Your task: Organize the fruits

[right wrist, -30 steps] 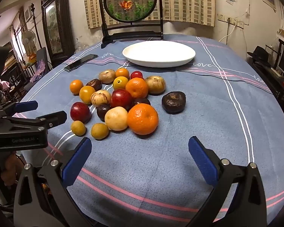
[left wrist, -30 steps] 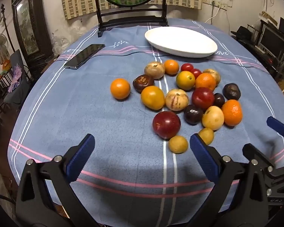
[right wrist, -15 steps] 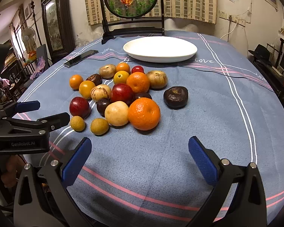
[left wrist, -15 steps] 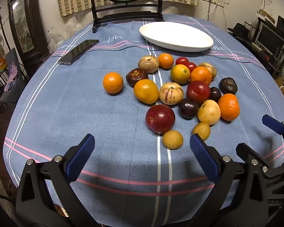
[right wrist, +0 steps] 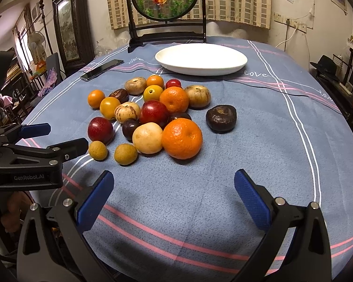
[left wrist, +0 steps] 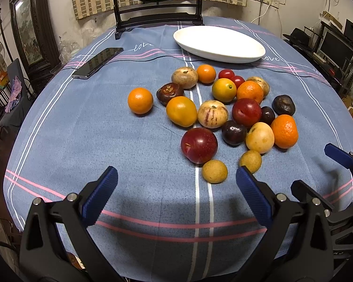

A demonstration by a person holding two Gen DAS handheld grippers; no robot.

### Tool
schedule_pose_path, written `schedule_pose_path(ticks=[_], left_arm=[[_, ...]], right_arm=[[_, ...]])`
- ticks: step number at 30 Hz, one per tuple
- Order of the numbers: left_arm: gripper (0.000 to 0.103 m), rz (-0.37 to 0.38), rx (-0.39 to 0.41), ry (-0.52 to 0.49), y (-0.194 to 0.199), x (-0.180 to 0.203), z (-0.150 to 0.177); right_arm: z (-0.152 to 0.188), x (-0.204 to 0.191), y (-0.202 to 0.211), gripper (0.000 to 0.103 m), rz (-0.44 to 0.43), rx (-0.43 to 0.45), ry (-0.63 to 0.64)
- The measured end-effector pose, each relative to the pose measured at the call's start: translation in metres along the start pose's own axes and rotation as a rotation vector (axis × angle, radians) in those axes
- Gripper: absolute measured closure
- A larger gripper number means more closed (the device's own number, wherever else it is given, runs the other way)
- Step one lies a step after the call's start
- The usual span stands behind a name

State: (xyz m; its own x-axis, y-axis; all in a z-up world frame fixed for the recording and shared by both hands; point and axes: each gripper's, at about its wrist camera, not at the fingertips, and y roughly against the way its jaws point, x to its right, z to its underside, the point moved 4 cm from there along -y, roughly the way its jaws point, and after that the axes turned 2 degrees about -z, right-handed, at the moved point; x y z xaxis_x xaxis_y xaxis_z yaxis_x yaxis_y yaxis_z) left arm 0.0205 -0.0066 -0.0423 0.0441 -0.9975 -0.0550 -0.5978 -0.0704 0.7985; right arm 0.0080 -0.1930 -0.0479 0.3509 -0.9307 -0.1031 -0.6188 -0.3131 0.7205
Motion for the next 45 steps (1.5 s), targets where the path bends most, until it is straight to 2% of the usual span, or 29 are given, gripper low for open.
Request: schedule_pose_path(ticks=[25, 45], left_arm=[[0.002, 0.005, -0.007, -0.003, -0.001, 0.003, 0.003], [0.002, 0.007, 0.015, -0.009, 0.014, 0.004, 0.012]], right_arm=[[0.003, -0.005, 0.000, 0.001, -0.003, -0.013, 0.009], [0.009, -0.012, 0.012, 0.001, -0.003, -0.002, 0.021]])
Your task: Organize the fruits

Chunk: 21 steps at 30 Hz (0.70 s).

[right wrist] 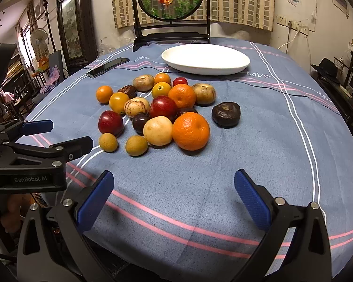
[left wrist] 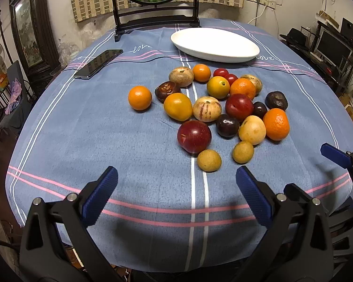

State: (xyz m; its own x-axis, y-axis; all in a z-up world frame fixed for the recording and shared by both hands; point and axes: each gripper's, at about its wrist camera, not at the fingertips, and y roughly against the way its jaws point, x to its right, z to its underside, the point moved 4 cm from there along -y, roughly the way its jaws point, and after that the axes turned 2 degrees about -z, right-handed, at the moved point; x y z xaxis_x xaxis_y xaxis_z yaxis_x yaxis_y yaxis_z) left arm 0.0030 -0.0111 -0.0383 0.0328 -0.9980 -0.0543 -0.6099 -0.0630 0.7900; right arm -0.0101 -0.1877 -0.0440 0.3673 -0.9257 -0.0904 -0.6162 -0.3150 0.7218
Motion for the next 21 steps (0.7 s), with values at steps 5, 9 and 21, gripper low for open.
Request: schedule_pose_path(ticks=[5, 9, 21], left_arm=[[0.002, 0.000, -0.003, -0.002, 0.000, 0.000, 0.001], [0.002, 0.005, -0.003, -0.009, -0.001, 0.000, 0.003], [0.002, 0.013, -0.008, -0.037, -0.020, -0.002, -0.004]], right_arm=[[0.001, -0.001, -0.001, 0.001, 0.004, -0.003, -0.003], [0.002, 0.000, -0.004, 0.001, 0.011, -0.011, -0.006], [-0.003, 0.024, -0.018, 0.001, 0.075, -0.045, -0.011]])
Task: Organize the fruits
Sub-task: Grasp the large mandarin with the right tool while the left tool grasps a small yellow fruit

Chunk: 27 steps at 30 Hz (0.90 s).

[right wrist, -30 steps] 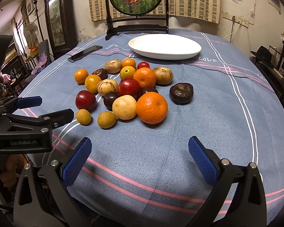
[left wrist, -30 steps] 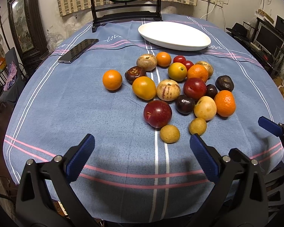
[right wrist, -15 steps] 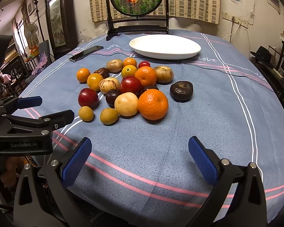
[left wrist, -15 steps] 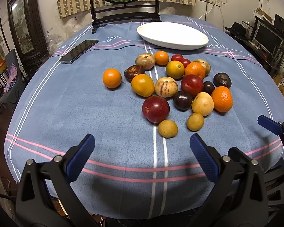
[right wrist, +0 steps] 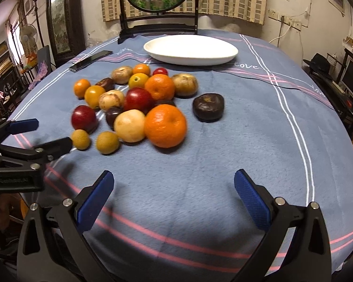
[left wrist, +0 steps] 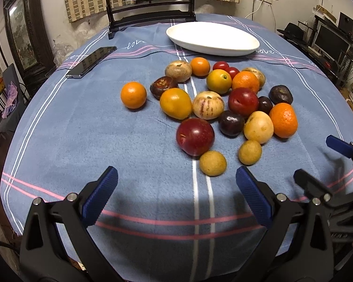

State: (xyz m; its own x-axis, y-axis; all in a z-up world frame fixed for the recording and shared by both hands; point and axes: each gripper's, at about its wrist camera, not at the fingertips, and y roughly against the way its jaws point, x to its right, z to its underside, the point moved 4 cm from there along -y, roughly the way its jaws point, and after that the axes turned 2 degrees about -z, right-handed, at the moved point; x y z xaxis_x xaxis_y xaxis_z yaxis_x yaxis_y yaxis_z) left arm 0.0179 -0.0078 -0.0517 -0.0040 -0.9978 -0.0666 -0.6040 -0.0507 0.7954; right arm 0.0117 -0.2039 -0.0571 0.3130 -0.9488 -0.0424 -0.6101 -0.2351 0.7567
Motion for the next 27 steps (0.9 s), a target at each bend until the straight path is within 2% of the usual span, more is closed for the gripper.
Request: schedule_pose_path(ticks=[8, 10, 14, 15, 16, 18, 23, 27], left_arm=[[0.002, 0.065, 0.062, -0.093, -0.002, -0.008, -0.006], [0.002, 0.084, 0.050, -0.104, -0.008, -0.009, -0.007], [0.002, 0.112, 0.006, -0.117, -0.022, -0.009, -0.007], [0.002, 0.118, 0.002, -0.117, -0.024, -0.008, -0.006], [0.002, 0.124, -0.002, -0.117, -0.026, -0.008, -0.007], [0.002, 0.144, -0.012, -0.108, -0.029, -0.008, -0.008], [0.002, 0.172, -0.056, -0.106, -0.033, 0.000, -0.004], [0.002, 0.200, -0.075, -0.114, -0.029, 0.008, 0.001]], right_arm=[[-0.017, 0.004, -0.021, 0.001, -0.003, -0.029, 0.045], [-0.025, 0.004, -0.027, 0.006, 0.014, -0.033, 0.048], [-0.038, 0.000, -0.041, 0.008, 0.012, -0.057, 0.082], [-0.041, -0.002, -0.043, 0.012, -0.003, -0.062, 0.092], [-0.042, -0.002, -0.044, 0.033, -0.011, -0.064, 0.098], [-0.046, -0.001, -0.047, 0.056, -0.106, -0.072, 0.077], [-0.043, -0.002, -0.044, 0.056, -0.130, -0.059, 0.064], [-0.033, 0.009, -0.034, 0.057, -0.194, -0.046, -0.008]])
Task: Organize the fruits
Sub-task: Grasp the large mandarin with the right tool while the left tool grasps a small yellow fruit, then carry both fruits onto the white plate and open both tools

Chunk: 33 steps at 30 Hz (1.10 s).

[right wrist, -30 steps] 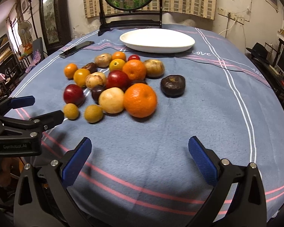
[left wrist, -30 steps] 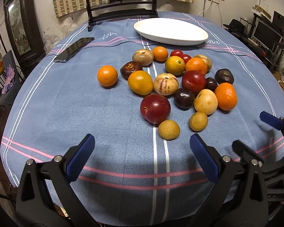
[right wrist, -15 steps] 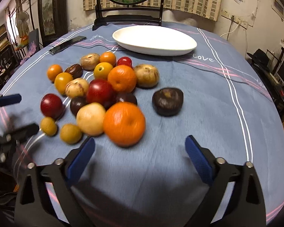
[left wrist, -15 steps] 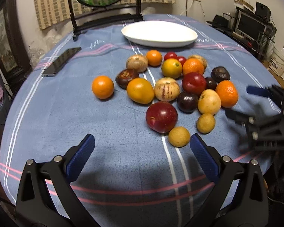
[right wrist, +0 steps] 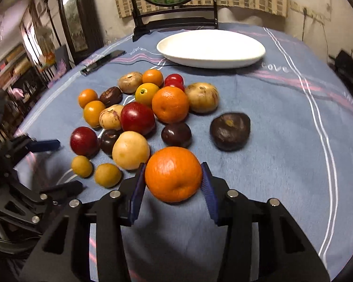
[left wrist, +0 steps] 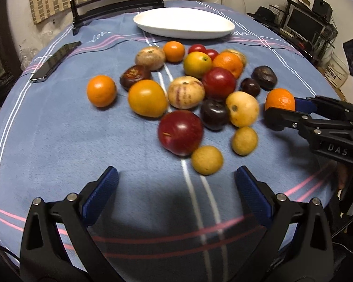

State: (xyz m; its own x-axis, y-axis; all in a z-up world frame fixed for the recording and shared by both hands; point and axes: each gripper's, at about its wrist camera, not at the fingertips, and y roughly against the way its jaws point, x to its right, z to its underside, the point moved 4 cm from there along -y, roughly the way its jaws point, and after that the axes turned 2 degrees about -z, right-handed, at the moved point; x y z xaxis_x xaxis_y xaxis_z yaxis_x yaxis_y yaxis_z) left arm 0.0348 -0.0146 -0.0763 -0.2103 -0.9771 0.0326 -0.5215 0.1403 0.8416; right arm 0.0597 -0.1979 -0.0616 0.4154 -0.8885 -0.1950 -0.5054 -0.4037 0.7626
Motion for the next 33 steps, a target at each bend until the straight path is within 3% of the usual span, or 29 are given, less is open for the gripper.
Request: schedule_pose_path(ticks=[3, 6, 9, 12, 13, 14, 17, 22, 26, 33], left_arm=[[0.004, 0.010, 0.002, 0.014, 0.001, 0.002, 0.000], [0.026, 0.024, -0.010, 0.057, -0.001, 0.001, -0.001], [0.032, -0.002, -0.005, 0.077, -0.001, 0.001, -0.003], [0.055, 0.015, -0.003, 0.092, -0.001, 0.005, -0.007], [0.070, 0.029, -0.004, 0.089, -0.001, 0.008, -0.008], [0.076, 0.035, -0.007, 0.083, -0.001, 0.012, -0.009], [0.076, -0.004, 0.001, 0.051, -0.002, 0.020, -0.009], [0.076, 0.047, 0.002, 0.053, 0.004, 0.024, -0.011], [0.076, 0.069, 0.048, 0.030, 0.019, 0.027, -0.020], [0.076, 0.106, 0.125, 0.027, 0.032, 0.014, -0.062]], right_arm=[[0.007, 0.006, 0.008, 0.057, -0.015, 0.012, -0.027], [0.012, 0.005, 0.011, 0.057, -0.017, 0.020, -0.027], [0.015, 0.004, 0.014, 0.057, -0.023, 0.030, -0.025], [0.017, 0.003, 0.015, 0.057, -0.028, 0.037, -0.024], [0.017, 0.003, 0.016, 0.057, -0.028, 0.041, -0.021], [0.018, 0.002, 0.016, 0.057, -0.029, 0.043, -0.019], [0.020, 0.002, 0.018, 0.057, -0.033, 0.043, -0.015], [0.018, 0.009, 0.026, 0.057, -0.053, 0.073, -0.045], [0.009, 0.014, 0.038, 0.057, -0.057, 0.113, -0.057], [-0.034, 0.013, 0.054, 0.057, -0.029, 0.182, 0.002]])
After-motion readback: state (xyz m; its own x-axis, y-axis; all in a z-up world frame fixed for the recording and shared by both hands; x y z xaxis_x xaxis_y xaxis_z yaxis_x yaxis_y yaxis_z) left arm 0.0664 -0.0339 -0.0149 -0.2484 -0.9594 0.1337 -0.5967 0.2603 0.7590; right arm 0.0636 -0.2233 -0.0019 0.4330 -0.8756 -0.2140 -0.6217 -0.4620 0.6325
